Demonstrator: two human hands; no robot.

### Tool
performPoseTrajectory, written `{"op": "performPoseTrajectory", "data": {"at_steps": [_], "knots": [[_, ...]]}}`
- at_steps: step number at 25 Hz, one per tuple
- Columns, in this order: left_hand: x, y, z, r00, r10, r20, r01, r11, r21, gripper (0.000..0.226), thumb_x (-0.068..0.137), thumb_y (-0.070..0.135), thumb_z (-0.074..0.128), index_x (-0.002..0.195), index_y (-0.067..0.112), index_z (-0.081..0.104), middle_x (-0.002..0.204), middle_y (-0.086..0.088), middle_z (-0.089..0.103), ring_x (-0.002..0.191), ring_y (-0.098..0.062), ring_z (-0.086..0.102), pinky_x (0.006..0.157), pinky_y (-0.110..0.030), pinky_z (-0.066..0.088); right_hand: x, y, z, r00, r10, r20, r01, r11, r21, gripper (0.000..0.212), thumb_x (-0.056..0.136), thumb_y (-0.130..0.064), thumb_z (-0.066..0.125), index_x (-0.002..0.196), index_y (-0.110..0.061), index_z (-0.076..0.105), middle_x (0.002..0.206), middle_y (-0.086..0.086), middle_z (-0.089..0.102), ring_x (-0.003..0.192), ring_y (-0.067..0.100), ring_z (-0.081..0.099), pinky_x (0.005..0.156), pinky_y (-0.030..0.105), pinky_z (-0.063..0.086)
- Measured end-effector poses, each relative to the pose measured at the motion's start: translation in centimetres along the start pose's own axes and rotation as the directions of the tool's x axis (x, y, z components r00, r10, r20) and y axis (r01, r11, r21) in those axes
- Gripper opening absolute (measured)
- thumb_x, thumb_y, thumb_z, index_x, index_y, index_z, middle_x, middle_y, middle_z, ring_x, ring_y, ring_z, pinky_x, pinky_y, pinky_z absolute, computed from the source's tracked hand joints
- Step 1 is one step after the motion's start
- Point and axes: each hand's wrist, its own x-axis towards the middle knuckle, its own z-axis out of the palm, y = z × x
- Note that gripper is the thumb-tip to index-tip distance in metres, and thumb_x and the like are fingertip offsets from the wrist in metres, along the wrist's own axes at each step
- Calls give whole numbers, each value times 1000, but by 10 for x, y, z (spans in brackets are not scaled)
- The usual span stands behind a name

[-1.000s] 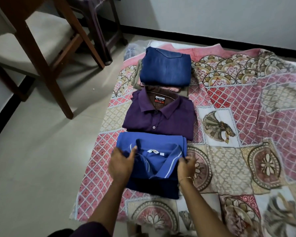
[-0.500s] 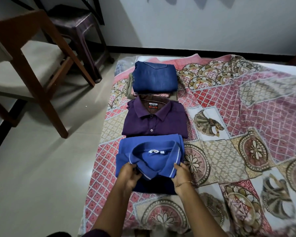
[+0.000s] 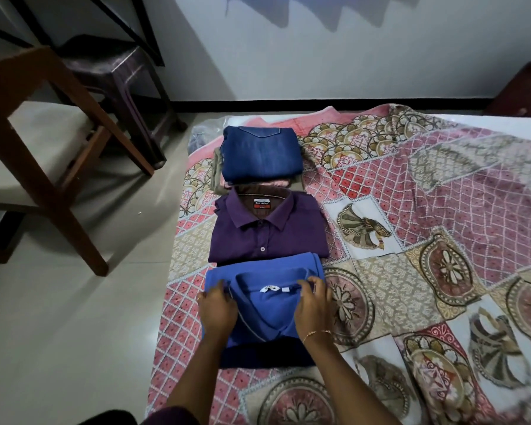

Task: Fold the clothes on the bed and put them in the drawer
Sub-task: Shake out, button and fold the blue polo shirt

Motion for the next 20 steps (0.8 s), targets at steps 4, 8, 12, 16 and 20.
{"op": "performPoseTrajectory", "data": {"at_steps": [4, 8, 12, 16, 20], "knots": [[14, 6, -24, 947, -61, 315, 43, 997, 63, 22, 78, 30, 53, 63, 17, 46, 77, -8, 62, 81, -29, 56, 71, -33, 38, 35, 13, 3, 923, 163, 349, -205, 975, 87, 58, 79, 5, 57, 135, -7, 46, 127, 18, 53, 108, 42, 54, 84, 47, 50], [22, 11, -47, 884, 76, 462, 110, 926, -362, 10, 58, 18, 50, 61, 9, 47, 63, -5, 45, 62, -17, 39, 61, -29, 31, 54, 22, -13, 863, 124, 489, -271, 932, 242, 18, 77, 2, 56, 64, -11, 55, 79, 7, 49, 69, 26, 48, 69, 34, 37], [47, 17, -47, 930, 268, 252, -187, 934, -305, 8, 87, 12, 47, 84, 12, 55, 83, 1, 56, 78, -17, 52, 66, -28, 35, 83, 18, -16, 914, 127, 386, -281, 884, 374, 20, 81, 8, 53, 67, -7, 52, 77, 9, 45, 73, 20, 45, 62, 27, 27], [73, -2, -10, 971, 148, 187, -135, 988, -80, 19, 97, 11, 44, 113, 5, 52, 105, -19, 62, 97, -36, 57, 69, -34, 35, 99, 15, 8, 891, 109, 441, -243, 934, 261, 21, 91, -6, 54, 108, 6, 55, 96, 22, 60, 87, 29, 56, 63, 29, 28], [73, -15, 15, 999, -26, 18, 25, 999, 42, 42, 89, 33, 62, 114, 1, 53, 108, -28, 59, 103, -45, 53, 83, -46, 40, 90, 23, 31, 868, 325, 376, -346, 938, -13, 43, 90, -33, 58, 120, -3, 52, 122, 22, 50, 114, 37, 48, 87, 39, 40]]}}
